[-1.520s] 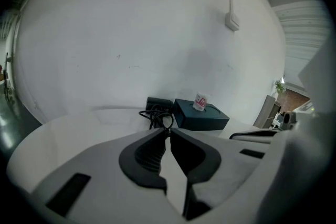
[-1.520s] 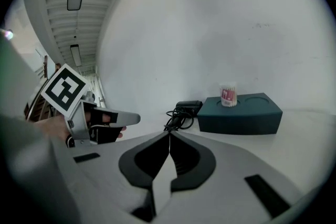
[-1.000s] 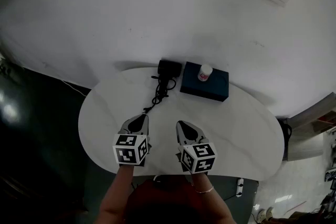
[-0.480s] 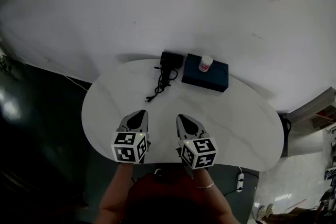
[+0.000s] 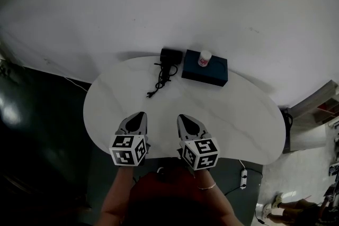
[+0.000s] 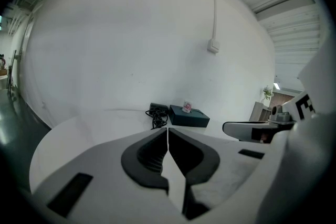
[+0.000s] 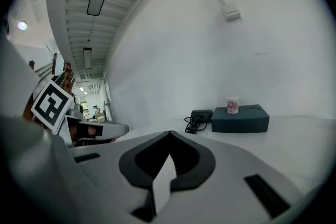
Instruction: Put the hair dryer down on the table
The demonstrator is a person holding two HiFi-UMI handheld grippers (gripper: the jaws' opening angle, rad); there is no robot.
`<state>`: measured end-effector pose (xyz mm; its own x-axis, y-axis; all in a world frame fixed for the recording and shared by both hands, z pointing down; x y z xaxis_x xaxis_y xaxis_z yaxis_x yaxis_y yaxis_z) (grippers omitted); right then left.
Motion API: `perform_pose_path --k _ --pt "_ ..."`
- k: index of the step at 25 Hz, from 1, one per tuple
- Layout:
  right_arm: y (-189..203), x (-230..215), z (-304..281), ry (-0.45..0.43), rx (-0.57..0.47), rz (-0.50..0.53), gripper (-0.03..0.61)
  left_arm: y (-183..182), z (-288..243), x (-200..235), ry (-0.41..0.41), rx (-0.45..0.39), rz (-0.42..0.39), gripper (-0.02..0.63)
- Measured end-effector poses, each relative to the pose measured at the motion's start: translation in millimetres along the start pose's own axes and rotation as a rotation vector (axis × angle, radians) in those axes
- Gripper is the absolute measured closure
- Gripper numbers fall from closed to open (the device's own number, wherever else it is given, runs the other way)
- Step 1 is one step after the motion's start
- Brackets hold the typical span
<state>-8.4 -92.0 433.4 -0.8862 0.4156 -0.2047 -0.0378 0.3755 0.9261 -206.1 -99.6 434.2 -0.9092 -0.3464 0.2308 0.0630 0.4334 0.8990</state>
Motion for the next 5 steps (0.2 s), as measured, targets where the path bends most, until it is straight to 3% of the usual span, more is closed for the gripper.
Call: perform_pose_path --k 5 --pt "3.2 8.4 12.2 -0.004 0.011 0.015 0.563 10.4 15.6 -2.1 -0.008 -0.006 0.012 0.583"
Point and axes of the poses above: the fingertips, and each gripper's own axes: z backward along the fingers, x to its left, y out of its underside, the point moved 8 cm from there along z, backward along the fingers, and after that the axes turned 2 degrees about y, right-handed, at the moved point
